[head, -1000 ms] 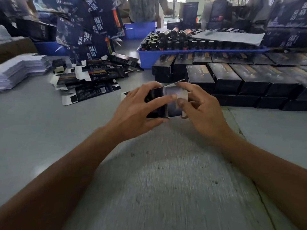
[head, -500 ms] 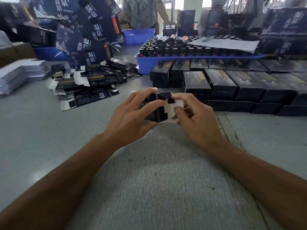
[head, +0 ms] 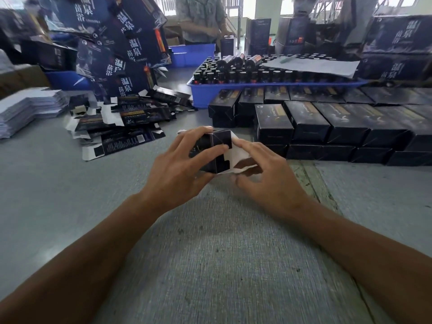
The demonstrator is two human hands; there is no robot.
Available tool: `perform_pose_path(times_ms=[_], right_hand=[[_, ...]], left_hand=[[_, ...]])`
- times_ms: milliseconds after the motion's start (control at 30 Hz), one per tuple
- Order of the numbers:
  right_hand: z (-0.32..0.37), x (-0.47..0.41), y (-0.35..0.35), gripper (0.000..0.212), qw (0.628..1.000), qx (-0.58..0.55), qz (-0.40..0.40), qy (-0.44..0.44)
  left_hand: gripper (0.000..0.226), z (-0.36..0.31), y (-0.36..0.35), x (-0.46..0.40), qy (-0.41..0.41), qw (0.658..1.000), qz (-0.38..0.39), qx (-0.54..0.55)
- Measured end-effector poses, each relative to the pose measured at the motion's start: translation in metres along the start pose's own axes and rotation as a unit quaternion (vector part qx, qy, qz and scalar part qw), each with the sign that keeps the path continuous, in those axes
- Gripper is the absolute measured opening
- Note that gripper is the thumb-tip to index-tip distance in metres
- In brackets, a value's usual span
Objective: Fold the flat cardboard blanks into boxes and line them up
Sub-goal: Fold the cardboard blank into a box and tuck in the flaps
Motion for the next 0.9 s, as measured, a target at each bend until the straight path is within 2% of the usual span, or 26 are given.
perform_pose_path(times_ms=[133,233,400,500,700,833,900], right_hand=[[0.001,-0.001,0.006,0.041,0.996,0.014,-0.084,0.021],[0.001,0.0,0.007,0.038,0.994,0.025,-0.1,0.031],[0.002,0.0,0.008,0.052,0.994,-0.012,-0.11,0.015],[0.002,0.0,0.008,0.044,0.993,-0.021,-0.12,0.007],[0.011,0.002,0.002,0.034,0.996,0.007,-0.071,0.058],[0.006,0.0,0.005,0.017,0.992,-0.075,-0.1,0.004],[0.0,-0.001,0.006,0.017,0.986,-0.119,-0.107,-0.046]], left_hand=[[0.06,-0.007,-0.001,-0.001,-0.013,1.0,0.004,-0.005],[0.053,-0.01,0.0,-0.002,-0.031,0.999,0.0,-0.023],[0.046,-0.011,0.0,-0.002,-0.034,0.998,-0.006,-0.046],[0.047,-0.011,0.0,-0.002,-0.021,0.999,-0.005,-0.047],[0.056,-0.011,0.003,-0.002,0.022,0.999,-0.026,-0.007],[0.074,-0.016,0.005,-0.004,0.042,0.998,-0.038,0.004],[0.08,-0.02,0.005,-0.004,0.049,0.998,-0.033,0.001]])
Point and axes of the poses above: each hand's wrist, its own x-axis away from the middle knuckle, its own y-axis out of the back of the hand, z = x × y, the point moved 4 cm from there along -x, towards the middle knuckle, and after that the axes turned 10 degrees about -x, right-handed, at the moved point
